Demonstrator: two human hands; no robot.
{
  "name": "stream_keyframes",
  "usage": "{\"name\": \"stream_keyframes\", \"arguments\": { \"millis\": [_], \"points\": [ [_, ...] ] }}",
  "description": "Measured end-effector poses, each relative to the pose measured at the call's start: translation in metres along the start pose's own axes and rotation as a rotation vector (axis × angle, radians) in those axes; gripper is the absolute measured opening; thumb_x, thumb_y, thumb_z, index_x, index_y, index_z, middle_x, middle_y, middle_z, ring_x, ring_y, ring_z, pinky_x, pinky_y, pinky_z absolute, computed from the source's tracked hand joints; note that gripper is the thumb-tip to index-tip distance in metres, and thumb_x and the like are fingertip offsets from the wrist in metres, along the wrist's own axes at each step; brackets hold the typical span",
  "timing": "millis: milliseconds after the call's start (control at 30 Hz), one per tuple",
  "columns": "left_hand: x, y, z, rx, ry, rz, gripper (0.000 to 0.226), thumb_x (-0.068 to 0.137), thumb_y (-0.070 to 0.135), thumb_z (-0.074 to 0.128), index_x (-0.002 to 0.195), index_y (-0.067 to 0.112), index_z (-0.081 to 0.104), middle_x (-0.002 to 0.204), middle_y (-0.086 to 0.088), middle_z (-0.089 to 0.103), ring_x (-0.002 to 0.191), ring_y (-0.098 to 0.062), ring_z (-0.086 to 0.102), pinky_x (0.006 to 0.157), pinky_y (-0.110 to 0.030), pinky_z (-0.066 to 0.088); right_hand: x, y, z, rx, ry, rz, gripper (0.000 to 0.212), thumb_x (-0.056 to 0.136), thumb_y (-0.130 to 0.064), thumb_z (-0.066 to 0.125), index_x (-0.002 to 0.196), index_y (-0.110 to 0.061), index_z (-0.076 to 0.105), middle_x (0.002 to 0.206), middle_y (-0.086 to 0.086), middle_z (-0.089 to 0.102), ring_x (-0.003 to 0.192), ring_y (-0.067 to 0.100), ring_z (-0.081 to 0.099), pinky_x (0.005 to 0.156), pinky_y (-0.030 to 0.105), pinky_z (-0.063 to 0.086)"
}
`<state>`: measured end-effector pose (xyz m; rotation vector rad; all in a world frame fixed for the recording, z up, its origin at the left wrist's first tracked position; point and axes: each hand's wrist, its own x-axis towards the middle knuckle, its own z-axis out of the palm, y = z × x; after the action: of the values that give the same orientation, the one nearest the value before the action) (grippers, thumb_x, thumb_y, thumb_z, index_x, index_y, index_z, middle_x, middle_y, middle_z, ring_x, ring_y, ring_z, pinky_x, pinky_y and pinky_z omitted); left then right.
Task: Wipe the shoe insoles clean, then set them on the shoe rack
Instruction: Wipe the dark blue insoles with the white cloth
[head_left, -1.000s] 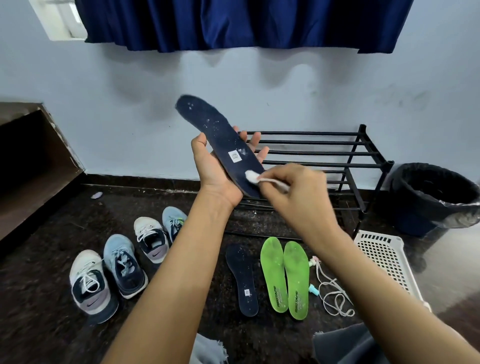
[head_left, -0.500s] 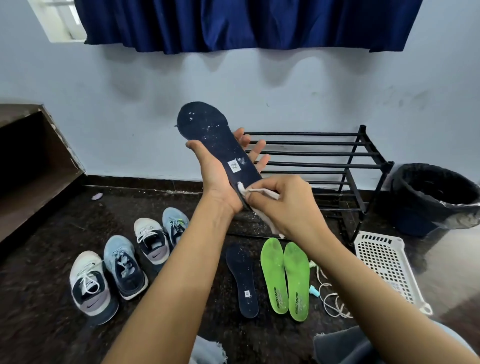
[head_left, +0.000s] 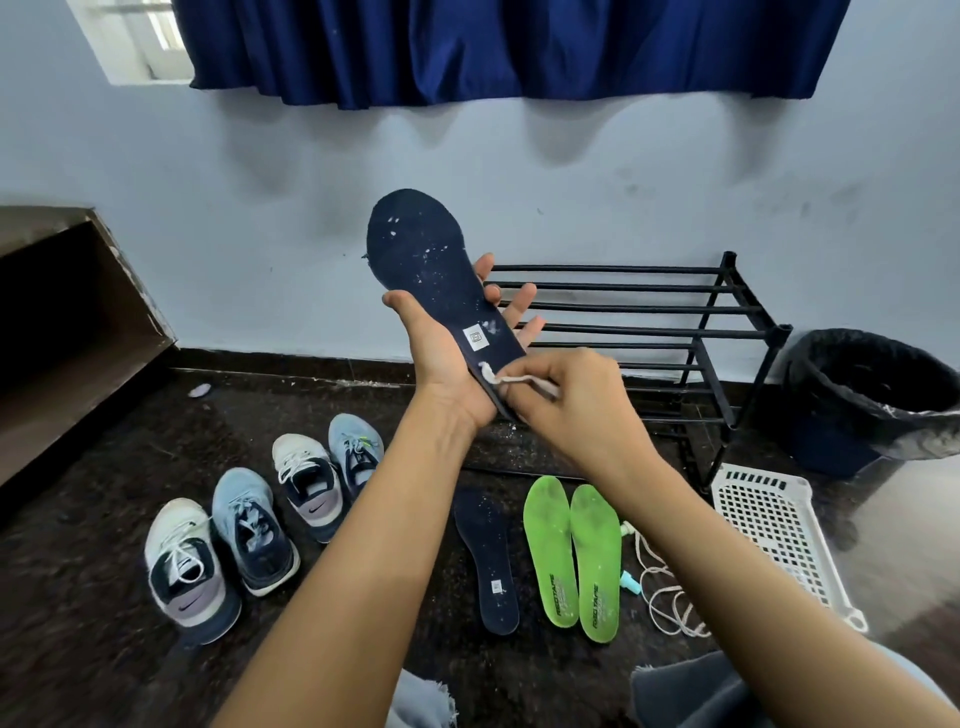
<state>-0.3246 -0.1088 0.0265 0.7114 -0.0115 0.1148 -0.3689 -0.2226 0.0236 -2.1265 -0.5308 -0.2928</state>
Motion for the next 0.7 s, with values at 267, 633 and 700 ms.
{"name": "stream_keyframes", "arguments": {
  "millis": [267, 633, 700],
  "points": [
    [0.001, 0.002, 0.004, -0.013, -0.03, -0.003, 0.099, 0.08, 0.084, -0.002, 0.117, 0.017, 0.061, 0.068, 0.002, 0.052, 0.09, -0.023, 0.069, 0.101, -0.055, 0.038, 0.007, 0.01, 0.007, -0.329, 0.195, -0.164, 0.01, 0.078, -0.005, 0.064, 0.083, -0.007, 0.073, 0.077, 0.011, 0.064, 0.069, 0.03, 0.061, 0.065, 0.029, 0.039],
    [0.001, 0.006, -0.003, -0.064, -0.009, 0.007, 0.096, 0.081, 0.084, 0.001, 0.121, 0.016, 0.058, 0.07, 0.0, 0.052, 0.09, -0.025, 0.07, 0.094, -0.053, 0.045, 0.001, 0.001, 0.008, -0.047, 0.149, -0.052, 0.01, 0.08, -0.013, 0.067, 0.078, -0.017, 0.075, 0.073, -0.002, 0.07, 0.067, 0.012, 0.061, 0.062, 0.015, 0.041],
    [-0.002, 0.001, 0.0, -0.038, -0.001, -0.005, 0.097, 0.082, 0.083, 0.001, 0.121, 0.015, 0.058, 0.07, 0.0, 0.05, 0.087, -0.024, 0.07, 0.091, -0.048, 0.044, 0.006, 0.004, 0.014, -0.166, 0.177, -0.105, 0.011, 0.08, -0.009, 0.063, 0.079, -0.012, 0.074, 0.075, 0.005, 0.069, 0.068, 0.022, 0.062, 0.066, 0.027, 0.042]
  ]
}}
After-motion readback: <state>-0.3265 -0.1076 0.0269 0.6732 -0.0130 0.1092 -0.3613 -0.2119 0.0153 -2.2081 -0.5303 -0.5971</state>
